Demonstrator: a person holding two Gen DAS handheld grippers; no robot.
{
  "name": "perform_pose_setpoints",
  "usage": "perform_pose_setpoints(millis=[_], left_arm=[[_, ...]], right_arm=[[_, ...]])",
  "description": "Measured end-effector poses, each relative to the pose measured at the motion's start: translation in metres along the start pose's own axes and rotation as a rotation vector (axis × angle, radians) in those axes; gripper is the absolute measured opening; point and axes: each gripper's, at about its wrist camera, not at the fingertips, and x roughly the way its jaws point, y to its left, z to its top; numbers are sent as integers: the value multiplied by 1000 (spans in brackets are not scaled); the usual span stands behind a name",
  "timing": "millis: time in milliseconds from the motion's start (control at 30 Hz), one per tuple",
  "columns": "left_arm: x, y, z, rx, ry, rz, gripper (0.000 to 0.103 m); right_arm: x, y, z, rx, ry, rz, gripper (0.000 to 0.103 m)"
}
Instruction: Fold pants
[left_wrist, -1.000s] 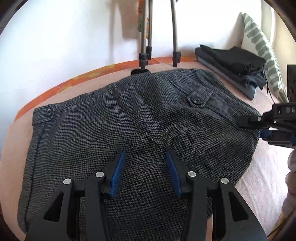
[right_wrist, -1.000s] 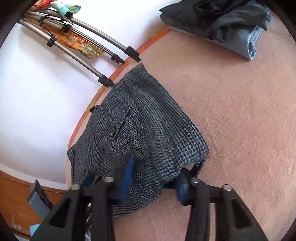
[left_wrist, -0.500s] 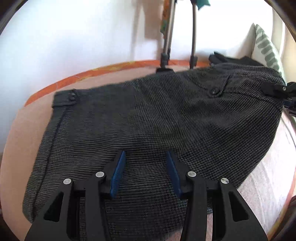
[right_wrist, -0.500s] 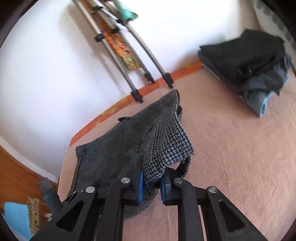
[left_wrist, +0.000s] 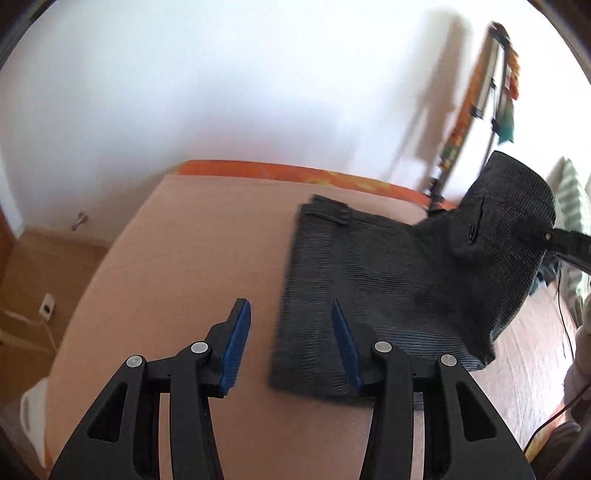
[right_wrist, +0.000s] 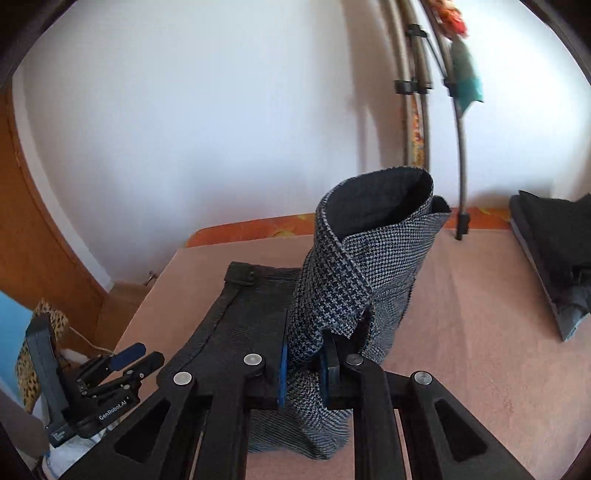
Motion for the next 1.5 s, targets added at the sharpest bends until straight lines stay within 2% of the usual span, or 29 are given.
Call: perform_pose_setpoints(millis=[233,367,433,533,700,767,833,933,1000,1033,1133,1267,1400,1500], left_arm=[[-17,54,-7,-115,-28,64,44],[-23,72,-11,-151,-31,84,44],[-25,77,-15,-160,-27,81,44],[-25,75,-14,-152,-30,87,44],[-26,70,-12,-162,-39,70,44],[-27,64,-9,-151,-42,64,44],[-28,59,-8,-140,-44,61,44],[-31,54,-5,-140,-49,48,44],[-31,49,-4,-144,-52,31,44],[-30,45,-3,-138,-49,20,44],[-22,23,0,-96,-27,-10,44],[-4,0,4,-78,0,-46,44],[22,-16,8,-87,40,-73,45],[36,-22,6,-89,68,-60,48]], right_arm=[[67,98,-8,-218,110,70,10],[115,146,-31,-366,214,48,10],[131,159,-42,-407,251,28,10],[135,171,-51,-448,256,11,10],[135,173,-58,-491,275,47,14],[128,167,-57,-488,274,112,21],[116,160,-53,-463,274,203,44],[90,136,-40,-368,242,384,45],[72,114,-30,-285,208,450,52],[65,102,-24,-248,192,471,53],[48,72,-5,-182,139,434,53],[48,24,13,-115,132,348,54],[56,-12,32,-59,139,273,66],[70,-37,39,-52,160,232,67]])
